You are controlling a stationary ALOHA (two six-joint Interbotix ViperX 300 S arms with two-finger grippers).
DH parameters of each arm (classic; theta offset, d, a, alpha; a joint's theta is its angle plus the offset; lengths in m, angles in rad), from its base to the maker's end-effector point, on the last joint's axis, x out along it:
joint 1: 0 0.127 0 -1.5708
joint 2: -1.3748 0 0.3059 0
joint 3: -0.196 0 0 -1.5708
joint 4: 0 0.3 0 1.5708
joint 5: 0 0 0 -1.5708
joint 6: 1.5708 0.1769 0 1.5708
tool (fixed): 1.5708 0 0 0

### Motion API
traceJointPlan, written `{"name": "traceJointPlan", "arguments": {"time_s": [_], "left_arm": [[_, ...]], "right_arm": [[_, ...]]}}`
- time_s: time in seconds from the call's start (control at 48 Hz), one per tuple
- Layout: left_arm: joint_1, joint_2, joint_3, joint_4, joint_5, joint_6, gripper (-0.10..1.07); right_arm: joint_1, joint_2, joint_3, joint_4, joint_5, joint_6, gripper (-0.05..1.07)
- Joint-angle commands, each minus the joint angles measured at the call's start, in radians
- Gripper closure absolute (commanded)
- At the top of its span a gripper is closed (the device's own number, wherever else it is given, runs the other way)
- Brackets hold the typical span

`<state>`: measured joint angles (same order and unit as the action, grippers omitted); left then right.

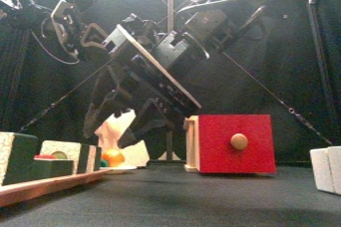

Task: Grab green sushi piece off plate

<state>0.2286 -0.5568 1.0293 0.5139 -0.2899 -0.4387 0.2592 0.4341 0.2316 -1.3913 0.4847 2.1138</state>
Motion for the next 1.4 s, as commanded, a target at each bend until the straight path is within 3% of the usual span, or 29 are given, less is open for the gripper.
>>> {"name": "traceJointPlan", "arguments": {"time_s": [0.0,1.375], "left_arm": [[0.003,-0.002,-0.012,-0.002,-0.008,0.002,0.45],[0.002,-0.002,-0.006,-0.002,-0.008,0.002,0.45]], "right_arm": [[-0.005,-0.012,-0.034,-0.012,-0.003,-0.002,0.11],[-0.012,0.044,-0.078,-0.023,-0.015,-0.002,0.12]]}}
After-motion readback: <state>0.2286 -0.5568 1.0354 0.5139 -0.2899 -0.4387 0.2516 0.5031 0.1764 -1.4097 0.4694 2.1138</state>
